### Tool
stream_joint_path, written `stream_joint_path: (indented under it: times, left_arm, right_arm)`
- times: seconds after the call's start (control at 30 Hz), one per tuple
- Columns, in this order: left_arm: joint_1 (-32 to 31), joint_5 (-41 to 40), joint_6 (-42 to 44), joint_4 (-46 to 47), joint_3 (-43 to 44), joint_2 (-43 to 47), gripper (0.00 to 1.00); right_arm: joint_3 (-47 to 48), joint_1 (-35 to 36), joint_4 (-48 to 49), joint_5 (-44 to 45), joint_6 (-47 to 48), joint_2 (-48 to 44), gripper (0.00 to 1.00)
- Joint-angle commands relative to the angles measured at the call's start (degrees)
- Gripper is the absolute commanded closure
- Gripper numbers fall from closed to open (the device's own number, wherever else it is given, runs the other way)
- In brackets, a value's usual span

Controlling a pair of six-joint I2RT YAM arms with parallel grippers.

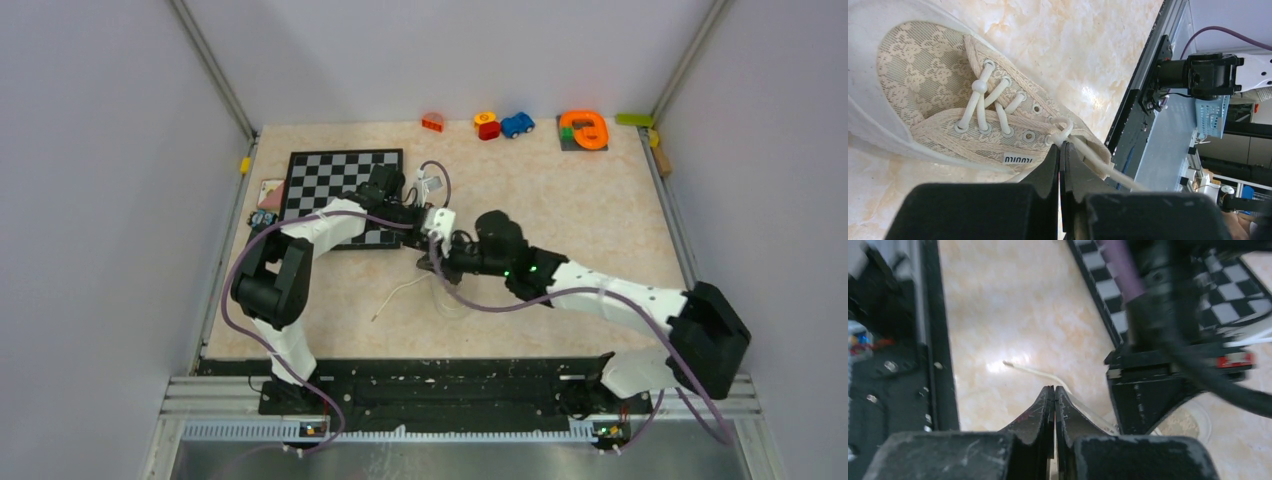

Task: Tie the shoes
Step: Cross the shoelace with the shoelace.

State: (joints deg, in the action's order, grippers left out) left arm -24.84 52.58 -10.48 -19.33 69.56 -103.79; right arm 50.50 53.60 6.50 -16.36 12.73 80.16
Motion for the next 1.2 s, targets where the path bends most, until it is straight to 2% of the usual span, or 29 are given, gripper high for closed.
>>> stream_joint_path:
  times: [0.0,0.3,0.33,0.37,0.4,0.43,0.53,0.63,0.77,0.87,0.97,1.17]
  left_arm:
    - [0.09,-0.3,0.79,0.72,1.67,-0.27,1.0]
    - [0.06,-0.95,0.73,0.44,1.68,-0.19,1.0]
    - [0.06,-0.85,0.65,0.5,1.65,-0.14,1.0]
    - [0.06,-0.7,0.52,0.63,1.57,-0.06,1.0]
    - [0.06,-0.53,0.4,0.76,1.44,0.03,1.0]
    - [0.06,-0.42,0.26,0.99,1.42,0.07,1.0]
    - [0.07,0.3,-0.13,1.26,1.25,0.39,1.0]
    - [0.06,1.01,-0.37,1.66,1.07,0.75,1.0]
    - [0.06,0.89,-0.59,2.18,0.67,1.41,0.85]
    - [0.06,0.6,-0.64,2.77,0.03,2.16,0.72]
    - [0.14,0.5,-1.02,3.8,-0.6,3.0,0.62]
    - [0.14,0.07,-0.87,3.9,-0.68,2.92,0.58]
  right_arm:
    - [-2.28,-6.56,10.04,-15.89,-19.07,-8.42,1.0]
    - [-2.46,-17.63,21.03,-31.74,-47.38,-8.3,1.0]
    - [-1.59,-18.07,17.71,-32.06,-47.03,-8.13,0.94]
    - [-0.43,-18.17,11.8,-30.38,-43.3,-8.19,0.77]
    - [0.66,-18.07,5.74,-27.31,-38.02,-8.71,0.66]
    - [0.56,-17.94,1.99,-24.05,-34.08,-9.3,0.6]
    - [-1.41,-17.85,-2.82,-18.37,-26.21,-10.9,0.58]
    - [-4.23,-17.83,-3.0,-10.61,-23.41,-11.99,0.56]
    - [-4.51,-17.83,-2.98,-4.15,-22.05,-9.98,0.56]
    - [-4.81,-17.83,-1.3,-3.13,-22.22,-8.69,0.56]
    - [-5.56,-17.83,0.4,-2.4,-22.82,-8.28,0.56]
    - [-6.16,-17.9,0.75,-2.44,-22.36,-8.47,0.56]
